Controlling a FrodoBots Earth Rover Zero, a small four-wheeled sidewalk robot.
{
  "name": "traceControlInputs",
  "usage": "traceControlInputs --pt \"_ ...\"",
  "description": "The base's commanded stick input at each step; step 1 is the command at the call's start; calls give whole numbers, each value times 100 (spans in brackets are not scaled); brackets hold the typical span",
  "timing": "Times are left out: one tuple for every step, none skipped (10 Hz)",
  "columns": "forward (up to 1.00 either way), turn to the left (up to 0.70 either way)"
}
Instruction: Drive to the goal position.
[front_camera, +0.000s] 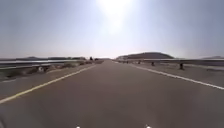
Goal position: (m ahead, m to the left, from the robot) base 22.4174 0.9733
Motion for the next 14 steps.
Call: traceControlInputs --pt "70 0" --pt "70 0" --pt "70 0" --pt "70 0" --pt "70 0" --pt "70 0" --pt "70 0" --pt "70 0" --pt "70 0" --pt "70 0" --pt "70 0" --pt "70 0" --pt "70 0" --pt "70 0"
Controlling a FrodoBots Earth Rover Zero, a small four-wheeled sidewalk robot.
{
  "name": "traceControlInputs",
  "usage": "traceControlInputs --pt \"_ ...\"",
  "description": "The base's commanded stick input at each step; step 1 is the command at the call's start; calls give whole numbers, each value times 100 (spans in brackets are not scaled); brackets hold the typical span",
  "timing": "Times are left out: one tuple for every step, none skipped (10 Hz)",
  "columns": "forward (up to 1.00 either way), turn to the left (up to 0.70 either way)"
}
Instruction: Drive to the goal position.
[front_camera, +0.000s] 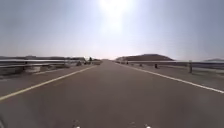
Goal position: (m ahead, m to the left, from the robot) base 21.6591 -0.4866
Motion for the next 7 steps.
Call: traceControlInputs --pt "70 0" --pt "70 0" --pt "70 0" --pt "70 0" --pt "70 0" --pt "70 0" --pt "70 0"
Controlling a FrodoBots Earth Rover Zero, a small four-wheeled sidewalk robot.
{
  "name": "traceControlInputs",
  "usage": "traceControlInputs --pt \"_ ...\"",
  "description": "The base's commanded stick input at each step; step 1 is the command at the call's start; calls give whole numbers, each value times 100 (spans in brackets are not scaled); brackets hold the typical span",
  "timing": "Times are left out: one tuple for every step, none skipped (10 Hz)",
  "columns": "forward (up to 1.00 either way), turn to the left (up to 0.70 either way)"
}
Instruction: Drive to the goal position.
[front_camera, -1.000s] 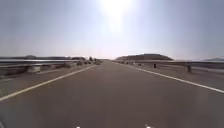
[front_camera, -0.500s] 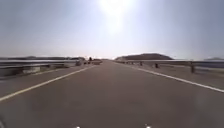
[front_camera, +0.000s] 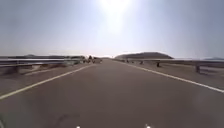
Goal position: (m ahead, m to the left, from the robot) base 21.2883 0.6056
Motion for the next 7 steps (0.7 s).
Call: traceControlInputs --pt "70 0" --pt "70 0" --pt "70 0" --pt "70 0" --pt "70 0" --pt "70 0" --pt "70 0"
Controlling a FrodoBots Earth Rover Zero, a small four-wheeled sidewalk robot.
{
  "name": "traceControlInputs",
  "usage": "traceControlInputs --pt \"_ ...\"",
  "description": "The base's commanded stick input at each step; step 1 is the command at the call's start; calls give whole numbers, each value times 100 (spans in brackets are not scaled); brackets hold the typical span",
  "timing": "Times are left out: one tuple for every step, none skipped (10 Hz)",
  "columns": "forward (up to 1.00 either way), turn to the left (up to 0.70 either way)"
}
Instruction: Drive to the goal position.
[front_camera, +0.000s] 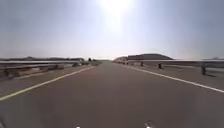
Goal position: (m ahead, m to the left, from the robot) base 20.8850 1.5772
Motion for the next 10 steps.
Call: traceControlInputs --pt "70 0" --pt "70 0" --pt "70 0" --pt "70 0" --pt "70 0" --pt "70 0" --pt "70 0" --pt "70 0" --pt "70 0" --pt "70 0"
